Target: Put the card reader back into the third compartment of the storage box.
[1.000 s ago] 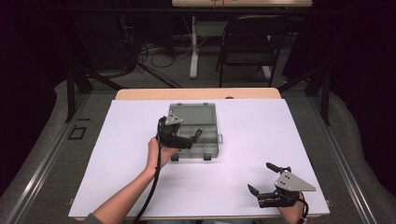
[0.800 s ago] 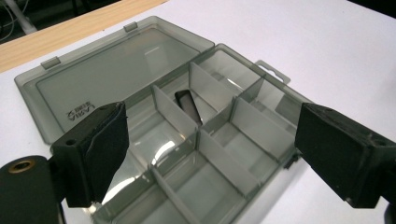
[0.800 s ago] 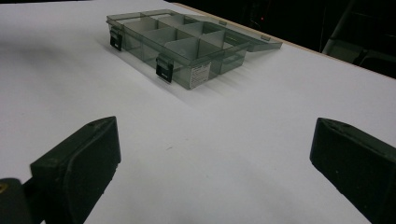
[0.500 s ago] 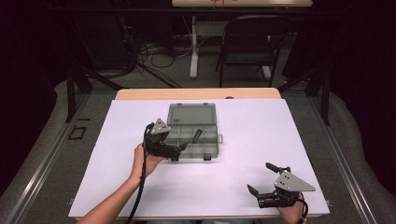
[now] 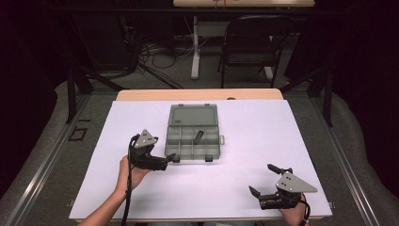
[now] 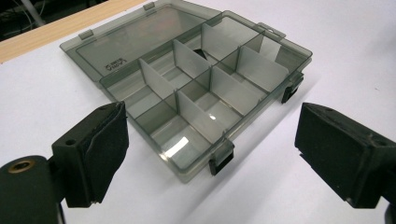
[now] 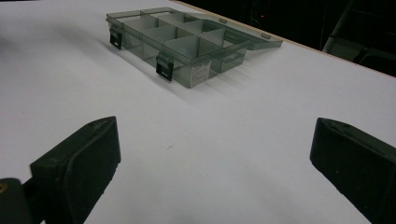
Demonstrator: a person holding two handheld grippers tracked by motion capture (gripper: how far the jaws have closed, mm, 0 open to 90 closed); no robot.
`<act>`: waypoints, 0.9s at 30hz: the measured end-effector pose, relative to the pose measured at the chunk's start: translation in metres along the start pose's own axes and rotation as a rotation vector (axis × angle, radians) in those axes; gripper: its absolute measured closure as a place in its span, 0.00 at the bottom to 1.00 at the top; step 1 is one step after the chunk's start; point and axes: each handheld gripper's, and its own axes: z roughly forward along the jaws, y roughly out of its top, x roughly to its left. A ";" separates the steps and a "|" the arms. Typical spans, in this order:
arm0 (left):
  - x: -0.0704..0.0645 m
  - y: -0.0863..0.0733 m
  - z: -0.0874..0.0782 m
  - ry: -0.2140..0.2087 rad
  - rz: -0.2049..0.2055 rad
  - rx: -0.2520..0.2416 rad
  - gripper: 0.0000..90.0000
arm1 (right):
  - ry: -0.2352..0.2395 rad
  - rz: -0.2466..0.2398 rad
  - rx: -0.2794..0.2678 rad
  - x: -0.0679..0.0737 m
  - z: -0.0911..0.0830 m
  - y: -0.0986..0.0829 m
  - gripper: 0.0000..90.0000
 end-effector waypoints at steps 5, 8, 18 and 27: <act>-0.003 -0.010 -0.008 0.010 -0.003 -0.016 0.11 | -0.003 -0.003 0.001 0.000 -0.001 0.001 0.01; -0.005 -0.017 -0.014 0.015 -0.006 -0.025 0.11 | -0.001 -0.002 0.002 0.000 -0.001 0.001 0.01; -0.007 -0.042 -0.028 0.027 -0.013 -0.047 0.11 | -0.001 0.000 0.001 0.000 -0.001 0.001 0.01; -0.007 -0.061 -0.040 0.071 -0.031 -0.062 0.11 | -0.003 0.007 0.006 -0.001 -0.002 0.000 0.01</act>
